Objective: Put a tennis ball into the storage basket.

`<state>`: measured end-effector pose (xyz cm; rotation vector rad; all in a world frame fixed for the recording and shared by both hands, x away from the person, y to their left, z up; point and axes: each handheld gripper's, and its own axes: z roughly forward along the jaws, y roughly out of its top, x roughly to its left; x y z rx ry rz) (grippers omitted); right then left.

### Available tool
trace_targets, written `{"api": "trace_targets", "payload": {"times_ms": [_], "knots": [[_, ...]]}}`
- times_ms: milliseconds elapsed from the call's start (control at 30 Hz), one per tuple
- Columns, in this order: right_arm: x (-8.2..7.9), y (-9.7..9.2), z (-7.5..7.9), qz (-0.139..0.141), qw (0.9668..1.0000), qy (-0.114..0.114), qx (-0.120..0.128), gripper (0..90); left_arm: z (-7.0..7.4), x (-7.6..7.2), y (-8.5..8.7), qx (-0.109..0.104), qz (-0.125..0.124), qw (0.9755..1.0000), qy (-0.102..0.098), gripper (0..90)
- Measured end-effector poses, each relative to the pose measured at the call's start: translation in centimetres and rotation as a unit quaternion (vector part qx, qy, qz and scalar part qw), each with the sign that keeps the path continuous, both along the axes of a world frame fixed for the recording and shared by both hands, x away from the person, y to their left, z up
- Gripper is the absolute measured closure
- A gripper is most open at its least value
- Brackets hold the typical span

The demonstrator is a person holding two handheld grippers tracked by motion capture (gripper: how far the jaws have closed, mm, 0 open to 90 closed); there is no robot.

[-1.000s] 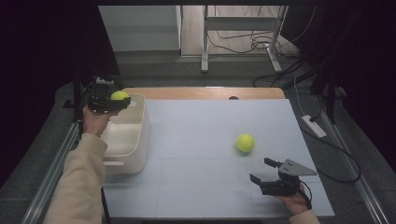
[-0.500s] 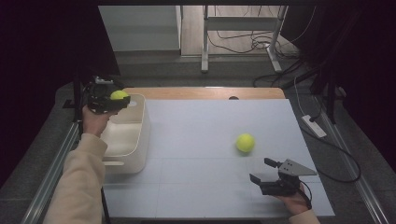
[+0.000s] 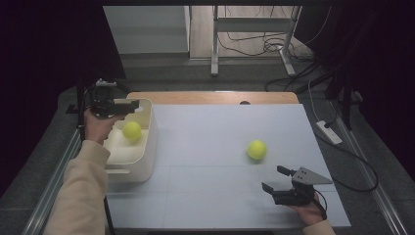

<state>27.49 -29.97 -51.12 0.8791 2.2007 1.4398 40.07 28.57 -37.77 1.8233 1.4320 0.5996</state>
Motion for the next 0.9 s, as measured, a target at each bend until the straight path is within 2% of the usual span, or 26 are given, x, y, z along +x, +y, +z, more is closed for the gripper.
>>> {"api": "trace_targets", "payload": {"times_ms": [267, 467, 733, 900], "knots": [[0.0, 0.0, 0.0, 0.001, 1.0000, -0.001, 0.001, 12.1, 0.5, -0.9, -0.1, -0.015, -0.030, 0.9994, -0.007, 4.0], [0.1, 0.2, 0.1, 0.001, 1.0000, -0.002, 0.002, 12.0, 0.7, -1.6, -0.6, -0.018, -0.037, 0.9990, -0.017, 3.8], [0.0, 0.1, 0.1, 0.000, 1.0000, -0.001, 0.006, 12.0, 1.3, -2.6, -2.0, -0.025, -0.078, 0.9962, -0.032, 3.9], [0.0, 0.1, 0.1, -0.001, 1.0000, 0.000, 0.004, 12.0, 1.5, -3.1, -2.7, -0.025, -0.088, 0.9951, -0.039, 3.7]]}}
